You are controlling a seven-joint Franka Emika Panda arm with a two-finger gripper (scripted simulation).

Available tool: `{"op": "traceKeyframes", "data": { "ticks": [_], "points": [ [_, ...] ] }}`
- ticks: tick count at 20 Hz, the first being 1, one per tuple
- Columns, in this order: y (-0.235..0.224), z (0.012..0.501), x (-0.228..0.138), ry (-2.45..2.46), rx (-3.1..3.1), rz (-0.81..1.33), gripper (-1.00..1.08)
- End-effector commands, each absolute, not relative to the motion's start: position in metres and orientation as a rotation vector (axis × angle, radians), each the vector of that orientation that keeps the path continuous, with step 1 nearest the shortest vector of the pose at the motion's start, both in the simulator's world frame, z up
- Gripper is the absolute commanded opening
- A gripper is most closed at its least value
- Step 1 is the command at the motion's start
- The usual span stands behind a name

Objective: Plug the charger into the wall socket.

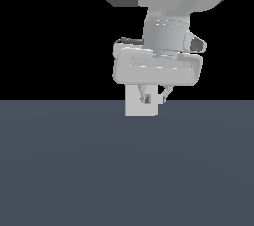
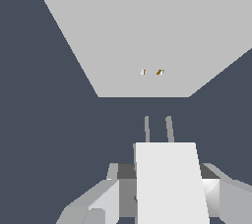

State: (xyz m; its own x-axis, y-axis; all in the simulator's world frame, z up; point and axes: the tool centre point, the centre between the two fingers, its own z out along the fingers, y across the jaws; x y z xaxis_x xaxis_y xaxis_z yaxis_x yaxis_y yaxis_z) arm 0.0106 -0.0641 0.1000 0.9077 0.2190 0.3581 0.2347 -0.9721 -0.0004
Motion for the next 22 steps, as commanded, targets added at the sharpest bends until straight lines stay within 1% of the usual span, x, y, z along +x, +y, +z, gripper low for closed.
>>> {"op": "traceKeyframes", "data": {
  "ticks": [1, 6, 15, 22],
  "points": [
    [-0.064, 0.100, 0.012, -0.360, -3.026, -0.561, -1.00],
    [-0.061, 0.100, 0.022, -0.361, -3.026, -0.560, -1.00],
    [-0.053, 0.100, 0.053, -0.361, -3.026, -0.560, -1.00],
    [-0.052, 0.100, 0.059, -0.362, -3.026, -0.559, -1.00]
  ]
}}
